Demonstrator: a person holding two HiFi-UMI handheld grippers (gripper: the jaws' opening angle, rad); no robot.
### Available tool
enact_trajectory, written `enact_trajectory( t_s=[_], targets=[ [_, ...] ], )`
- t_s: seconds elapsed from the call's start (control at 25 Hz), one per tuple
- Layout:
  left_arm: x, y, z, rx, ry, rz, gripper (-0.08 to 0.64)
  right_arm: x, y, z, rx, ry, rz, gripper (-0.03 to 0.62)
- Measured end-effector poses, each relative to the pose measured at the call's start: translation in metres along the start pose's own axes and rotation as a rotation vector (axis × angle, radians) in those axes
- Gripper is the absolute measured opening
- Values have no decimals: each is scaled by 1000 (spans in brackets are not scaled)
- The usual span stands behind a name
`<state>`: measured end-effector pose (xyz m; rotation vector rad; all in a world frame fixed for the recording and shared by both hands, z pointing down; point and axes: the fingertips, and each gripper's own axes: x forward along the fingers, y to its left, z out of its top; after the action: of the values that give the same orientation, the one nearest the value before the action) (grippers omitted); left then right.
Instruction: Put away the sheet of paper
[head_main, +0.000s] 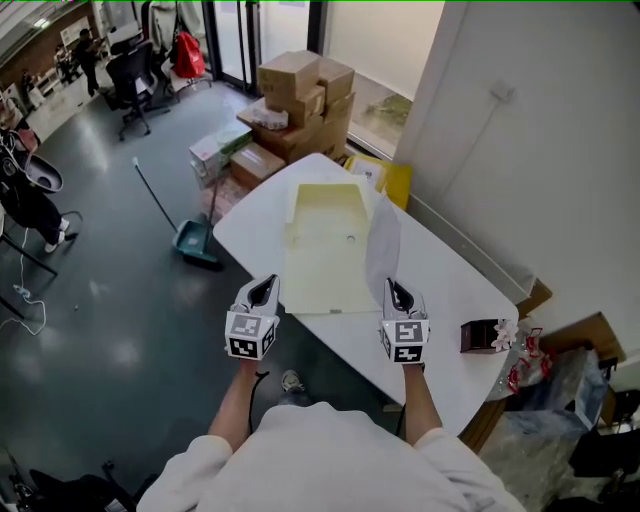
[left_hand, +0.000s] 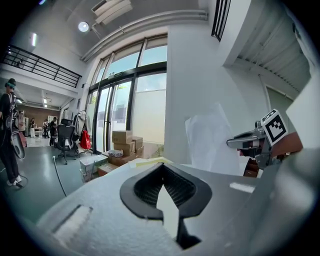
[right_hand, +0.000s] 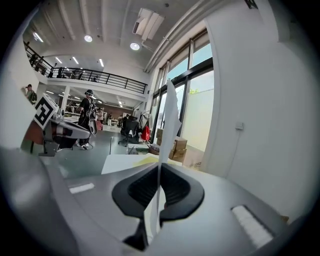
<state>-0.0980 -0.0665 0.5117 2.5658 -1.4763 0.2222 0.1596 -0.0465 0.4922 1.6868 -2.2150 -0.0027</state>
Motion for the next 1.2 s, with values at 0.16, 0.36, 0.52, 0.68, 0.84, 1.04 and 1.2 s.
enact_trajectory(
  t_s=[0.16,0.36,0.52,0.68,0.84,1.04,1.2],
  targets=[
    [34,30,12,3,-9,-29,6,35,-2,17,0,5,-24,2],
    [70,62,22,8,-15,-59,6,76,-10,30,-11,-4,-68,2],
    [90,87,24,8,-11,-74,6,103,-14,39,-10,-1,-100,2],
    [104,111,19,4,-10,-68,6,125,-13,44,-25,2,-112,2],
    [113,122,14,-15,3,-71,6,140,-15,48,-41,9,-112,2],
    [120,130,6,-26,23,-59,6,154,-19,51,-56,9,-99,2],
    [124,130,8,-21,33,-40,6,163,-27,54,-53,-11,-82,2]
  ],
)
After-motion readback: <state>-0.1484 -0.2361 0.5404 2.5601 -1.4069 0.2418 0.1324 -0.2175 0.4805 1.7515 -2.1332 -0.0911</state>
